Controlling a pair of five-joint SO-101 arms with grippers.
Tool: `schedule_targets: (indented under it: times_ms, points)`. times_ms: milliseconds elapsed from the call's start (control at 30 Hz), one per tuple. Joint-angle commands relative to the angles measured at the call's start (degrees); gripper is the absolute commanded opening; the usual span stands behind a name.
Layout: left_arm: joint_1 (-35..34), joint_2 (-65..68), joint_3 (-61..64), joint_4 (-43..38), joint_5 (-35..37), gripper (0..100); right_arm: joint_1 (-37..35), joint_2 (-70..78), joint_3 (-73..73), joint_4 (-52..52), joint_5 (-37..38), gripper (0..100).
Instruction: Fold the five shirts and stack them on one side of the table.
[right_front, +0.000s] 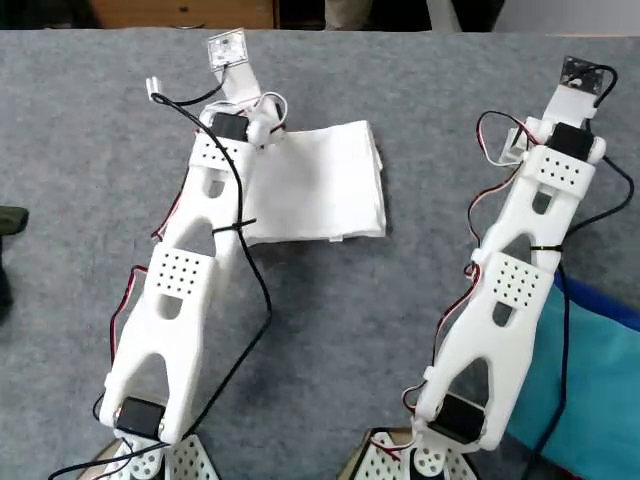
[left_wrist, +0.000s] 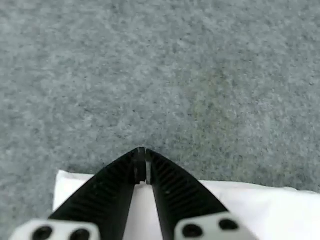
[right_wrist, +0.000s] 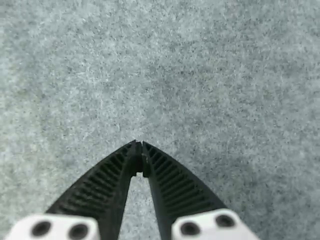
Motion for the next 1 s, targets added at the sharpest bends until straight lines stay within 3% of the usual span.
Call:
schedule_targets:
  times_ms: [0, 133, 400, 667, 867, 967]
  points:
    - [0.6, -1.7, -5.7, 0.7, 0.0, 2, 0.5, -0.7, -2.4, -0.9, -0.4, 0.5]
    - [-1.5, -1.7, -10.0, 5.7, -0.3, 2, 0.5, -0.7, -2.4, -0.9, -0.4, 0.5]
    - [-8.0, -1.2, -10.8, 23.8, 0.0, 2, -0.4, 0.8, -3.0, -1.0, -0.1, 0.5]
    - [-8.8, -1.5, -10.7, 25.8, 0.2, 6, -3.2, 1.0, -3.0, -0.6, -0.1, 0.5]
    - [-12.3, -3.8, -16.6, 32.1, 15.8, 26, -4.5, 1.3, -2.9, -0.9, -0.1, 0.5]
    - [-12.6, -6.0, -14.5, 32.7, 19.4, 27, -4.9, 1.3, -2.5, -0.8, -0.1, 0.5]
